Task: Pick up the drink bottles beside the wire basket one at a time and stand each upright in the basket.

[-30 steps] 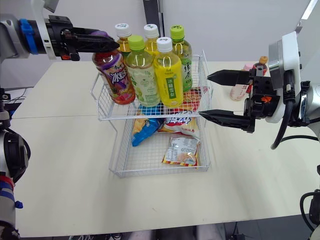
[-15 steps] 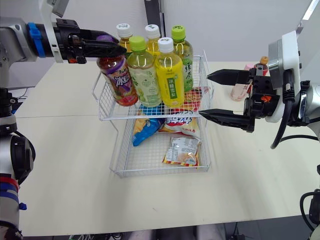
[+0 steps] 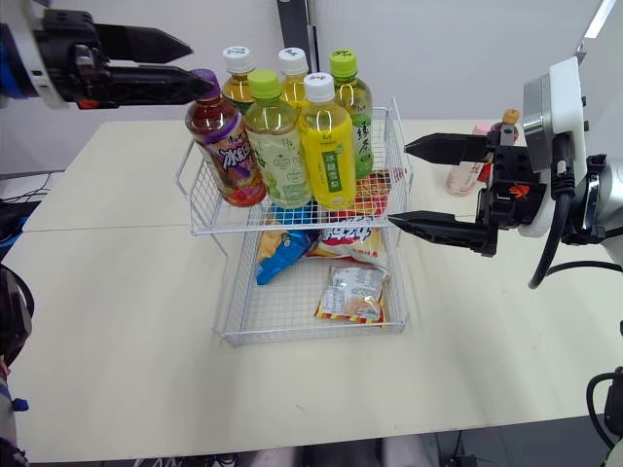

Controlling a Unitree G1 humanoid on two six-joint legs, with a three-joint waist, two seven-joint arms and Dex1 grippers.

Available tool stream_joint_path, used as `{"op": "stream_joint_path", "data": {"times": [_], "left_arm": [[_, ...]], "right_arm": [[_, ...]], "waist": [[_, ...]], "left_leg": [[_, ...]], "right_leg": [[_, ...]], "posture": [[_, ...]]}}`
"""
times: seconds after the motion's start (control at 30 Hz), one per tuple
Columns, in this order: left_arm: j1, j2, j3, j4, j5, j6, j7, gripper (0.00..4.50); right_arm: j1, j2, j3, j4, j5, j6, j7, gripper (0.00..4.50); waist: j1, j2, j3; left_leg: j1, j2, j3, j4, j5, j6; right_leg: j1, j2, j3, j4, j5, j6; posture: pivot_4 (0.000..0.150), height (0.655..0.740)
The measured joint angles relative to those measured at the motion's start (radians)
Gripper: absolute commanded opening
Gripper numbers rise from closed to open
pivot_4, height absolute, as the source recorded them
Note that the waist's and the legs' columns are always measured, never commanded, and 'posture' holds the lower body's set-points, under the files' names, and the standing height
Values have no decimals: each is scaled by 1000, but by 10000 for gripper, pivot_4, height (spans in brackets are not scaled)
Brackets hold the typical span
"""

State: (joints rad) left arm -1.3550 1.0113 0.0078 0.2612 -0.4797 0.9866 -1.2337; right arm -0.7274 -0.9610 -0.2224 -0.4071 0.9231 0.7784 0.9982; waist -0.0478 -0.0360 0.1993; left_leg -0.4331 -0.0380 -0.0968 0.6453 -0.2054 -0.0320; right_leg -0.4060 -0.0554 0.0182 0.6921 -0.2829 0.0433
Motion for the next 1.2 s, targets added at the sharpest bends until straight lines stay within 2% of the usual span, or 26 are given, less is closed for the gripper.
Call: {"op": "stream_joint_path", "data": {"times": [0.37,1.2], "left_arm": [[52,25,31,-52,-31,5,1,44639],[63,40,57,-54,-52,-30,-14,44639]], "right_arm": [[1,-57,-19,29,-29,-1,3,45000],[37,-91,-51,41,-49,-9,3,45000]], "waist": [[0,0,0],[0,0,0]], "left_leg": [[0,0,1,0,0,0],[0,0,2,0,0,0]], "right_leg": [[0,0,0,0,0,0],[0,0,0,0,0,0]], "posture": [[1500,7400],[1500,7400]]}}
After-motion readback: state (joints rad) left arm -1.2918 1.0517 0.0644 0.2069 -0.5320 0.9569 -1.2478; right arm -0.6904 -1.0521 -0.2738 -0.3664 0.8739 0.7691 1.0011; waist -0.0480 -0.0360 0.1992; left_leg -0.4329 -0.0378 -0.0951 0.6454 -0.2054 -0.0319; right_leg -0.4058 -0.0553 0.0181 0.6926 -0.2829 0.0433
